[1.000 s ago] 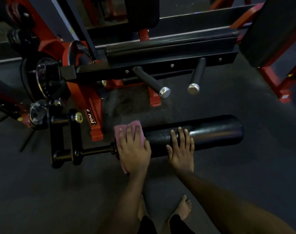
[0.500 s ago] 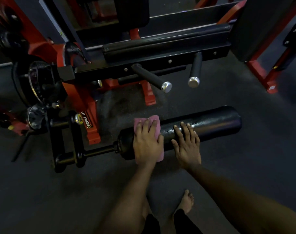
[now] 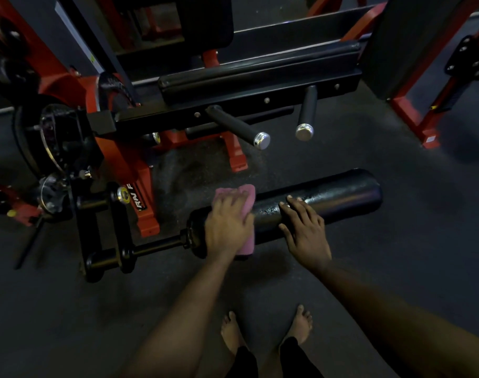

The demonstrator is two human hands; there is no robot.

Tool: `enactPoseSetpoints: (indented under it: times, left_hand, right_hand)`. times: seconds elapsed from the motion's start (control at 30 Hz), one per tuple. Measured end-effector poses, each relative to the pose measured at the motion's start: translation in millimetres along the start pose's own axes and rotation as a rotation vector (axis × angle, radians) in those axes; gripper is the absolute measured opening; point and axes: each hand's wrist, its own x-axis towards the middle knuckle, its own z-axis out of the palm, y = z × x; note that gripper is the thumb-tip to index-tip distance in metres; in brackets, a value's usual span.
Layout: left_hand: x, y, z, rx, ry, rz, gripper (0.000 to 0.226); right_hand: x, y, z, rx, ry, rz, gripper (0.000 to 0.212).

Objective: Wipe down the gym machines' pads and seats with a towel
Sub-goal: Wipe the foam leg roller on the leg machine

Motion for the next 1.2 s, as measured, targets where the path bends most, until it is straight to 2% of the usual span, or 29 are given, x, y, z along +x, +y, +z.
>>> enactPoseSetpoints:
  times: [0.13, 0.2, 0.27, 0.37, 0.47, 0.53, 0.57, 0.67, 0.73, 0.83, 0.93, 1.0, 1.1, 1.13, 1.2]
  left_hand:
    - [9, -47, -5, -0.023, 0.061, -0.4, 0.045]
    - [11, -28, 0, 0.038, 0.066, -0.468, 0.043]
    - [13, 8, 4, 0.038, 0.07, -0.412, 0.042]
    - [12, 53, 17, -0.03, 0.057, -0.199, 0.049]
    - [13, 43, 16, -0.033, 0.029, -0.049, 0.06]
    - [11, 21, 13, 0.019, 0.015, -0.07, 0.062]
    - [9, 14, 12, 0.041, 0.041, -0.13, 0.06]
    - [11, 35, 13, 0.04, 0.088, -0.324, 0.055]
    - [13, 71, 18, -0.001, 0.053, -0.346, 0.055]
    - [14, 98, 28, -0.053, 0.032, -0.192, 0.058]
    - [16, 63, 26, 0.02, 0.005, 0.017, 0.06]
    - [18, 30, 18, 0.043, 0.01, -0.085, 0.056]
    - [17, 33, 10, 0.05, 0.054, -0.411, 0.043]
    - [19, 51, 12, 0.054, 0.031, -0.434, 0.043]
    - [22, 86, 19, -0.014, -0.006, -0.348, 0.047]
  right_hand:
    - [0, -3, -1, 0.043, 0.002, 0.018, 0.053]
    - [-1, -5, 0, 0.055, 0.008, 0.029, 0.054]
    - [-1, -4, 1, 0.063, 0.012, 0.046, 0.053]
    - [1, -3, -1, 0.066, 0.001, 0.02, 0.055]
    - [3, 6, -13, 0.045, 0.066, -0.005, 0.058]
    - [8, 23, -26, 0.022, 0.209, 0.14, 0.058]
    - [10, 34, -34, 0.006, 0.229, 0.224, 0.06]
    - [14, 54, -46, -0.075, 0.126, 0.298, 0.071]
    - [16, 55, -46, -0.093, 0.1, 0.29, 0.07]
    - [14, 53, -45, -0.083, 0.113, 0.303, 0.067]
    - [13, 55, -47, -0.11, 0.107, 0.27, 0.067]
    - [14, 56, -48, -0.097, 0.094, 0.273, 0.067]
    - [12, 55, -46, -0.088, 0.09, 0.28, 0.067]
    - [13, 56, -46, -0.084, 0.093, 0.285, 0.067]
    - [14, 58, -47, -0.085, 0.09, 0.287, 0.067]
